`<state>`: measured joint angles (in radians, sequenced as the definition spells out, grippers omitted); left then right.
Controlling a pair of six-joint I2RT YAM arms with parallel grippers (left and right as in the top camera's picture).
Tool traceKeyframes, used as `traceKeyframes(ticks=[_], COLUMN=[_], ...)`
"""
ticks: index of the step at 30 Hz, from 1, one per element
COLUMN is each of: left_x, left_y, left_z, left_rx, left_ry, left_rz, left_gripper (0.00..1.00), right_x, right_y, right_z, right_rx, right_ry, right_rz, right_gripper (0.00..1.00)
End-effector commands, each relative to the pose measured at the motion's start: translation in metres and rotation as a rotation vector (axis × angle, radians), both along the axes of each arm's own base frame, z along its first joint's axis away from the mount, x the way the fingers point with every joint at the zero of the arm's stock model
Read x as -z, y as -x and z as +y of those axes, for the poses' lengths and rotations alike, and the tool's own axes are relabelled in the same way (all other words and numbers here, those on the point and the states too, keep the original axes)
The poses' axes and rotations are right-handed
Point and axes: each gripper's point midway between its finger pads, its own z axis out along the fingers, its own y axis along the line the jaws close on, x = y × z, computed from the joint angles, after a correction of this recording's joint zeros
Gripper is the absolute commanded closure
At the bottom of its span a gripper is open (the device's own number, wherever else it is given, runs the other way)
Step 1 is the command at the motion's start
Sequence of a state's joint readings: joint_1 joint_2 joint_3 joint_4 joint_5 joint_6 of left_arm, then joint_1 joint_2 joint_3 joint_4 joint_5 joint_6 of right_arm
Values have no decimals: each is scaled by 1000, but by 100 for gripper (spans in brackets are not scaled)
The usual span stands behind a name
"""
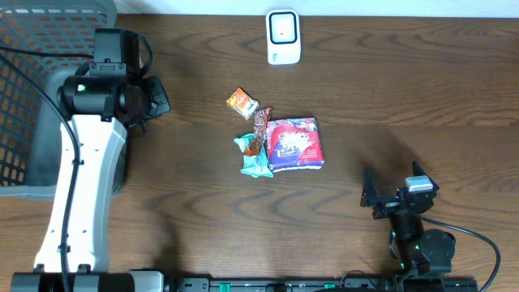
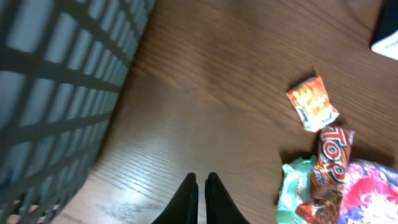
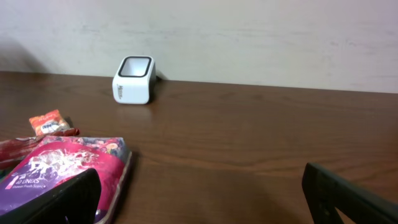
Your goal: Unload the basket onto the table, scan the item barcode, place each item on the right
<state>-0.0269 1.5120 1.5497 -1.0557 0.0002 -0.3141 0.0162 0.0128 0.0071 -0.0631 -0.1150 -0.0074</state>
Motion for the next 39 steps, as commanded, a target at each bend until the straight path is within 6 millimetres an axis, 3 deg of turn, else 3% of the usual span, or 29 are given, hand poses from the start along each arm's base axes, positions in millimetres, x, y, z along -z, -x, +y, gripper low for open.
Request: traceKeyframes(ticks=[1,6,10,17,22,31,39], left_x=[-24,-46,-49,-28,-26,-26,-24], left_y=[9,21,34,46,44,53,41], left_z=[18,47,65,65,63,93,73], left_rx=[-46,-131,-181,-164,-158,-252,-202], left_ry=[-88,-231,-331,-341,-329,-346,-216], left_rz=[-59,-108,-77,41,45,67,19], left_gripper=[92,92,92,92,92,92,92], right_x=[2,2,2,2,2,2,2], right_y=[0,0,0,0,0,0,0], right_z=[-1,-1,-1,-1,-1,-1,-1], right_rx=[6,5,5,5,6,6,5], right_ry=[-14,-14,-14,-14,-14,-14,-14], right_rz=[6,6,6,6,6,6,6], right_gripper=[1,1,1,1,1,1,1])
